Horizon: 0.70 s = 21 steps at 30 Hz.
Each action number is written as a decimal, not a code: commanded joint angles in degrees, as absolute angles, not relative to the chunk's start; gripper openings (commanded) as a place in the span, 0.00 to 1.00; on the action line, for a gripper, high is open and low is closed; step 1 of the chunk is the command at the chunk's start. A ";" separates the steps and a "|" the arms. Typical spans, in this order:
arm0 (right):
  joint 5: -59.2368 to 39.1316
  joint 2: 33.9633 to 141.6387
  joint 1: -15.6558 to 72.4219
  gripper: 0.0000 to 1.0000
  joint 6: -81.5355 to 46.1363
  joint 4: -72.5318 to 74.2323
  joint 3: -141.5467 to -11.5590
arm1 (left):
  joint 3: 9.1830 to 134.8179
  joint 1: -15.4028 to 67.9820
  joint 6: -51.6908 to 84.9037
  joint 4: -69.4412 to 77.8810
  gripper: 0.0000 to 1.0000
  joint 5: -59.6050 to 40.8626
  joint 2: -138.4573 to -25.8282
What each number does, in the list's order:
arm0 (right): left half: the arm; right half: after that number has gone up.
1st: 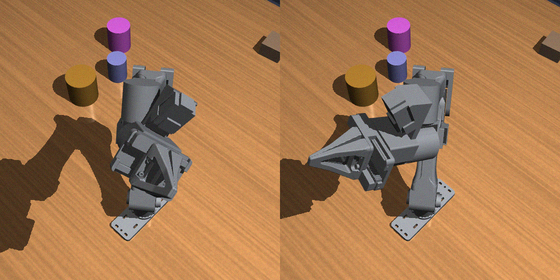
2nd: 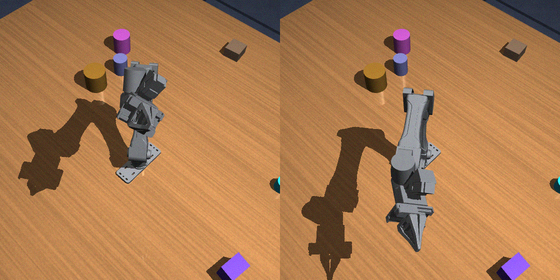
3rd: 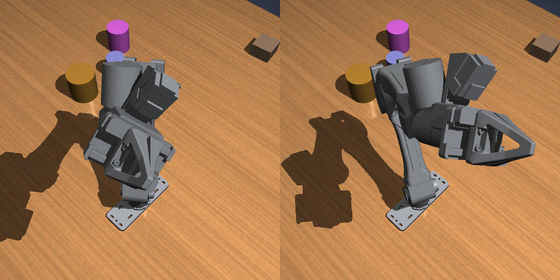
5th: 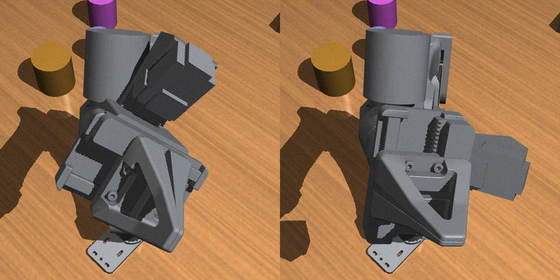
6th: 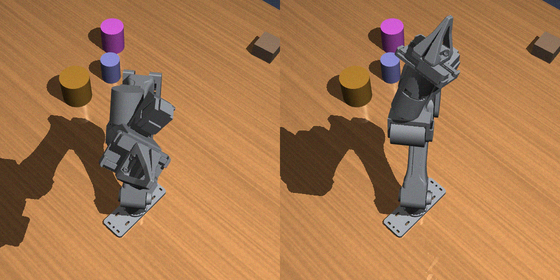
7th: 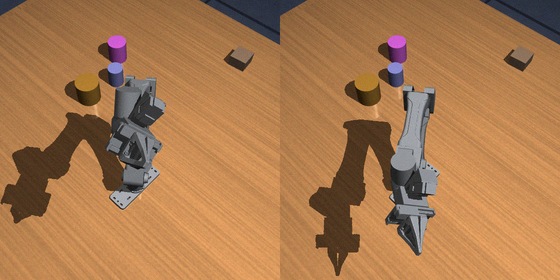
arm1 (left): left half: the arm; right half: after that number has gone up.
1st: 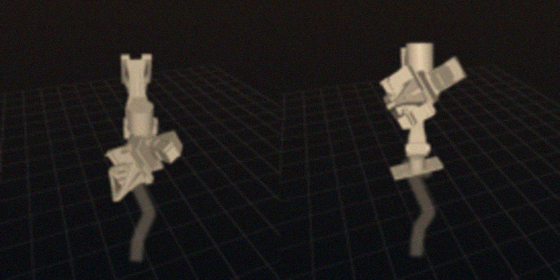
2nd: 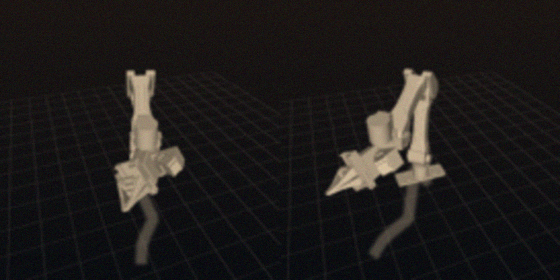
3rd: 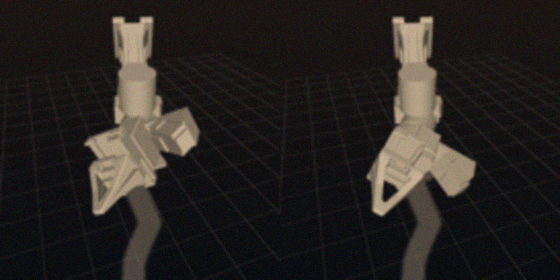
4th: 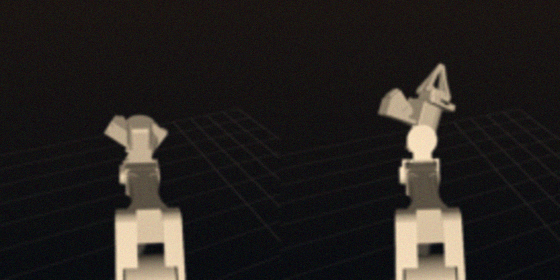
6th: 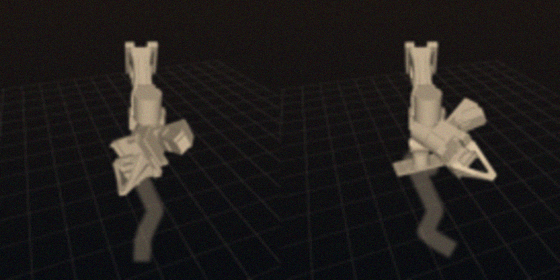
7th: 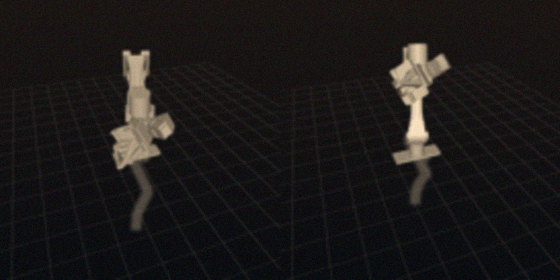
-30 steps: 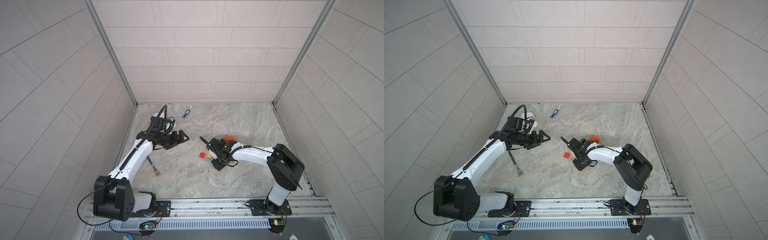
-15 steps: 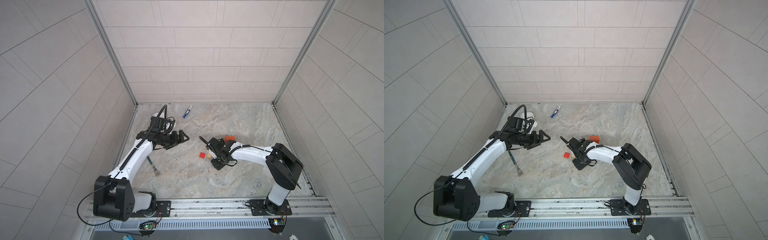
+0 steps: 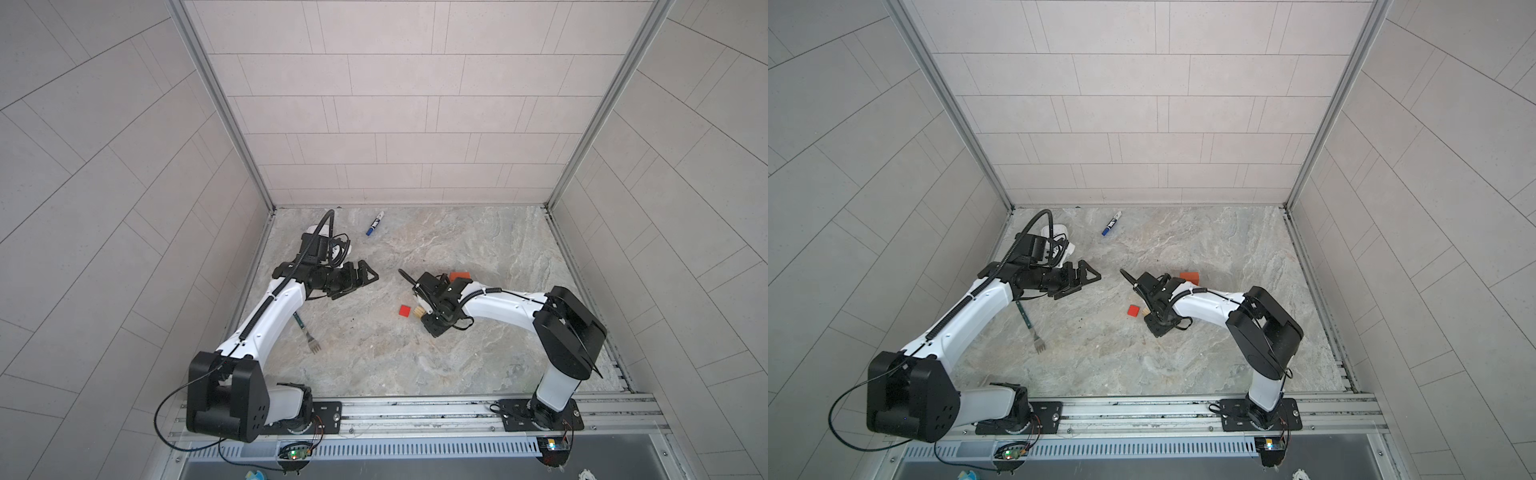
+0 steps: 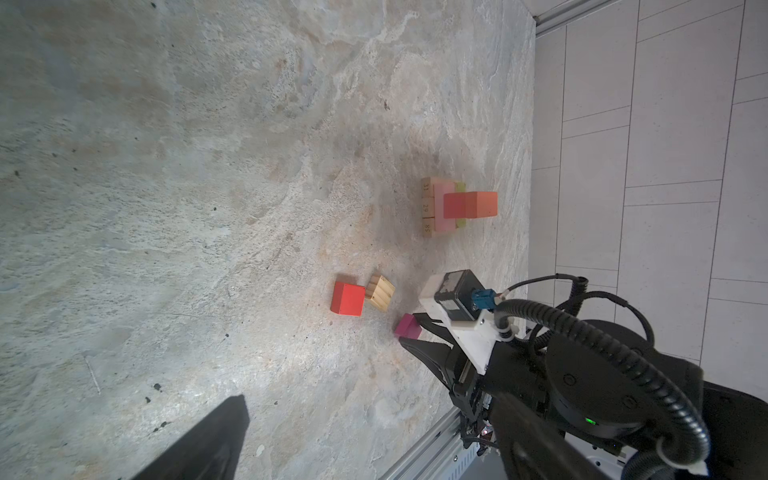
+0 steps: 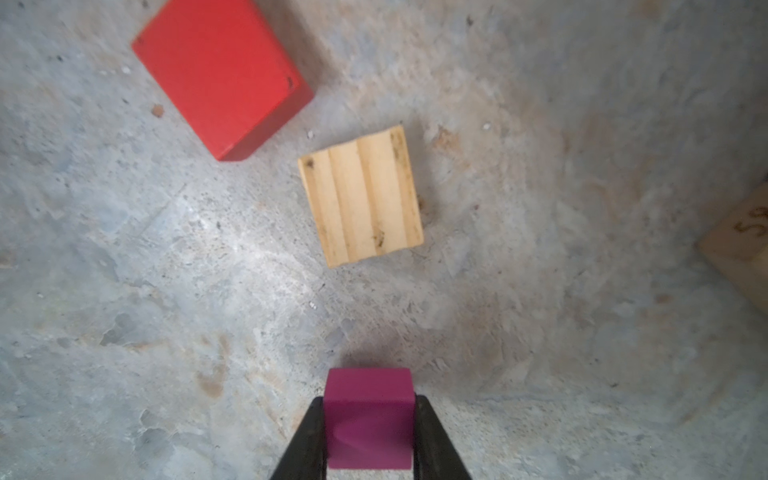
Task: Build the wood block tower
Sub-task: 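Lift the magenta cube with the right gripper, then carry the magenta cube with the right gripper over the stack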
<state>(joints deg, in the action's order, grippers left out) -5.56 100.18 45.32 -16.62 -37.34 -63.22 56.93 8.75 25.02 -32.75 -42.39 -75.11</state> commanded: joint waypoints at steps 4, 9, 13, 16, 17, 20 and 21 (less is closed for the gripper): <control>-2.95 100.54 45.06 0.31 -18.23 -39.55 -64.21 | 56.45 8.44 24.70 -32.14 0.99 -42.89 -74.67; -2.55 100.91 44.83 0.30 -19.14 -39.72 -64.13 | 56.43 8.44 24.70 -32.14 0.99 -42.80 -74.69; -2.29 100.13 43.76 0.30 -21.22 -40.48 -64.43 | 56.43 8.44 24.69 -32.07 0.99 -42.80 -74.73; -2.07 99.11 42.88 0.30 -23.36 -41.77 -65.04 | 56.42 8.49 24.70 -32.08 0.99 -42.87 -74.82; -1.82 98.64 42.52 0.30 -24.08 -42.47 -65.33 | 56.43 8.44 24.70 -32.06 0.99 -42.93 -74.88; -1.19 97.40 41.55 0.30 -26.28 -44.87 -66.81 | 56.38 8.45 24.70 -32.08 0.99 -42.98 -74.88; -0.71 97.08 41.21 0.30 -27.06 -45.87 -67.54 | 56.36 8.44 24.70 -32.06 0.99 -42.98 -74.83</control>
